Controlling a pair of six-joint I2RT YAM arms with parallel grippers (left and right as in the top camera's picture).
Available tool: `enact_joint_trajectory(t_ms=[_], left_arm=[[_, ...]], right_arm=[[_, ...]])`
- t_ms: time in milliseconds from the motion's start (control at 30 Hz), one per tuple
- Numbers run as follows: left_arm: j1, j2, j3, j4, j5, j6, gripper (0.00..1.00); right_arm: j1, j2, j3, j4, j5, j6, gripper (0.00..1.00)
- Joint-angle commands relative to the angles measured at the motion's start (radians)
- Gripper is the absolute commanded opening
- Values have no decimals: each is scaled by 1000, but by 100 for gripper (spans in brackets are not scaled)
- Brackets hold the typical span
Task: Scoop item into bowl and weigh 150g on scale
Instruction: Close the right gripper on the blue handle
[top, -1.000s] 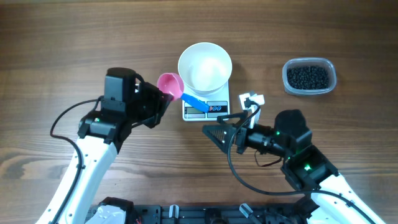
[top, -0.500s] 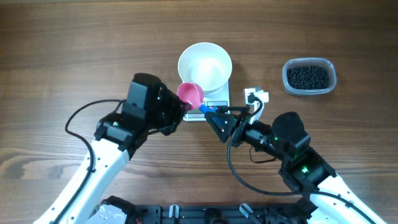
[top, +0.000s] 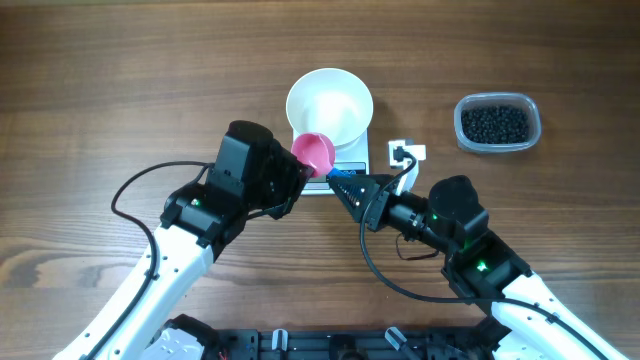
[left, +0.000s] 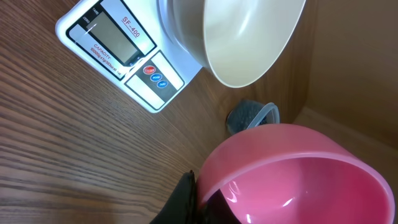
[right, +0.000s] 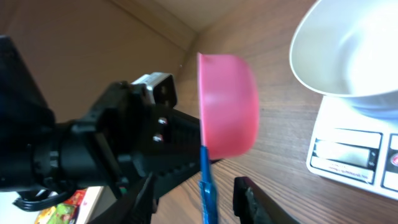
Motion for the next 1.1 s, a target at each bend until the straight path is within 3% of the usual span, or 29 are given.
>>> enact_joint_trajectory(t_ms=[0,333,1067], left_arm=[[-5,-10,14,3,-16,-10,4],[-5,-10,14,3,-13,-10,4],[-5,-10,14,-21,-13,-9,4]], right_arm=[[6,5,16,13,-14,7,41],[6,5,16,14,-26,1,25],[6,5,16,34,-127,-31,13]])
